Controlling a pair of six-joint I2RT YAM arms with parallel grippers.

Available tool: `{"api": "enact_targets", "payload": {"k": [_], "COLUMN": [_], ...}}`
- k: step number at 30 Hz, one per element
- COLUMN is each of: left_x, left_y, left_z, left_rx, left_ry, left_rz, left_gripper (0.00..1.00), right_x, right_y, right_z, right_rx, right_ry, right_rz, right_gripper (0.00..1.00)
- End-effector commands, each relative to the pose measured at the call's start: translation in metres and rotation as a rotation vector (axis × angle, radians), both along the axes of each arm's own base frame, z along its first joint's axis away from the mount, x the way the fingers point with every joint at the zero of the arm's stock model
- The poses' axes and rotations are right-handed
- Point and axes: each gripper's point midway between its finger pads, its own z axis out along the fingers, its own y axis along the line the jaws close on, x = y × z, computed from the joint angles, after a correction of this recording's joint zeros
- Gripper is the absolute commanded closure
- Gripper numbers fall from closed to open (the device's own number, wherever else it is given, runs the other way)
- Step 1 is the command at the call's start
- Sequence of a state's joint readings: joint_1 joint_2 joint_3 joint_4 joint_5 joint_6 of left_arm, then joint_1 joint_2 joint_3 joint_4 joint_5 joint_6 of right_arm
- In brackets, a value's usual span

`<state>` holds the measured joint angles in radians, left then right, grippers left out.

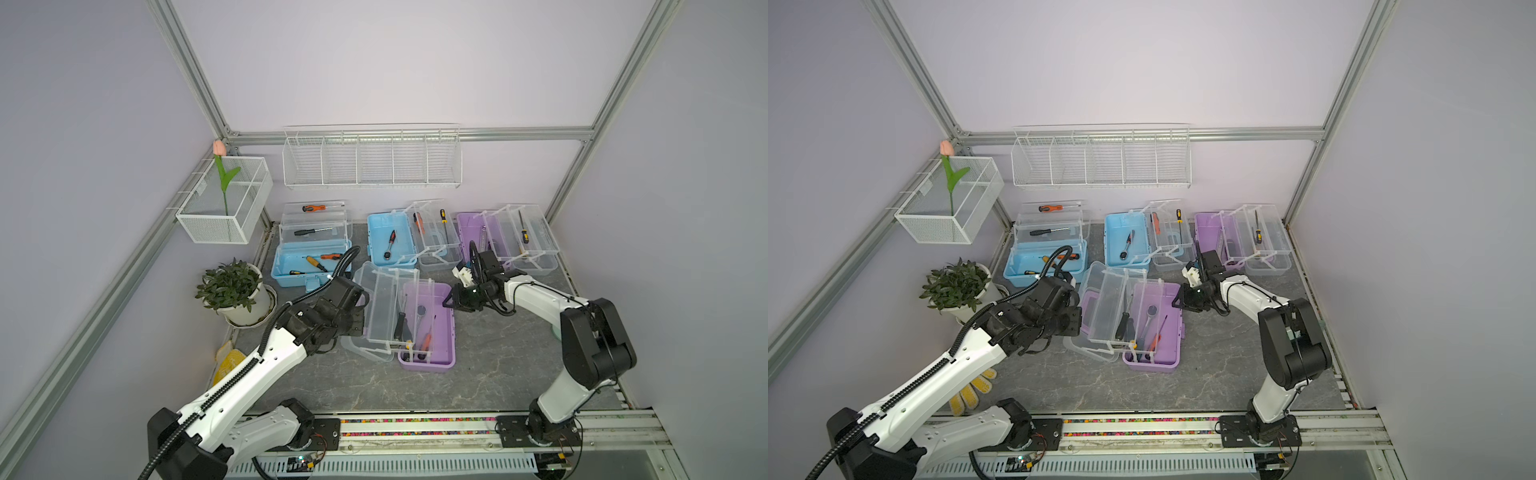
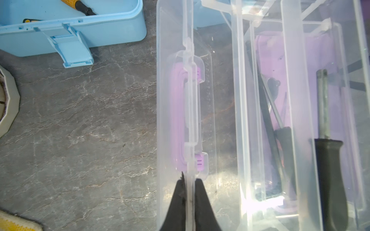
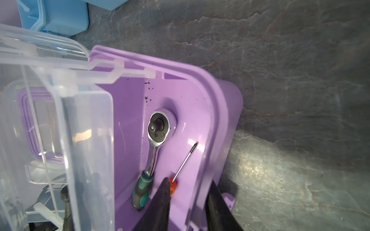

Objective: Close toolboxes
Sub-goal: Close the toolbox lid.

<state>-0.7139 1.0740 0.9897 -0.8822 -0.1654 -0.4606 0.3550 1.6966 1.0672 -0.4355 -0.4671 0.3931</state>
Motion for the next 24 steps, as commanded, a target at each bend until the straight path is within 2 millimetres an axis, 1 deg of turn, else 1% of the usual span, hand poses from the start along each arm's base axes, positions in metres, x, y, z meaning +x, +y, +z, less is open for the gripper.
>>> {"api": "enact_targets", "payload": {"k": [1,6,9,10,13,18,22,24], "left_x": [-0.001,-0.004,-0.004,-0.005,-0.004,-0.006,-0.006,-0.006], "left_y": [-0.066,-0.075,-0.085,-0.092,-0.110,-0.148,-0.171,-0.183], "left_z": [0.050,0.055,0.061,0.062,0.060,0.051,0.045,0.042], "left_rx": [-0.278,-0.291,-0.320,-0.335,-0.295,-0.236,-0.236,-0.232], "left_ry": [-0.072,-0.080,-0.091,-0.092,-0.095,-0.072,-0.057,-0.053], "left_rz": [-0.163,-0.187,-0.208,-0.224,-0.246,-0.328,-0.362,-0.377], "left_gripper": [0.82,0.68,0.63,0.62,0.61,0.60,0.60,0.60], "right_x": [-0.006,-0.006,-0.006,-0.006,-0.003,0.002,0.002,0.002], "right_y": [0.023,0.024,0.024,0.024,0.020,0.007,-0.007,-0.020], "right_z": [0.009,0.011,0.011,0.010,0.010,0.014,0.018,0.017], "right_rx": [0.081,0.083,0.082,0.080,0.075,0.055,0.009,-0.038], "right_ry": [0.000,-0.008,-0.007,-0.008,-0.016,-0.040,-0.060,-0.064], "right_rz": [0.065,0.068,0.069,0.069,0.058,0.022,0.010,-0.004], "right_gripper": [0.68,0.68,0.67,0.67,0.63,0.60,0.57,0.55]}}
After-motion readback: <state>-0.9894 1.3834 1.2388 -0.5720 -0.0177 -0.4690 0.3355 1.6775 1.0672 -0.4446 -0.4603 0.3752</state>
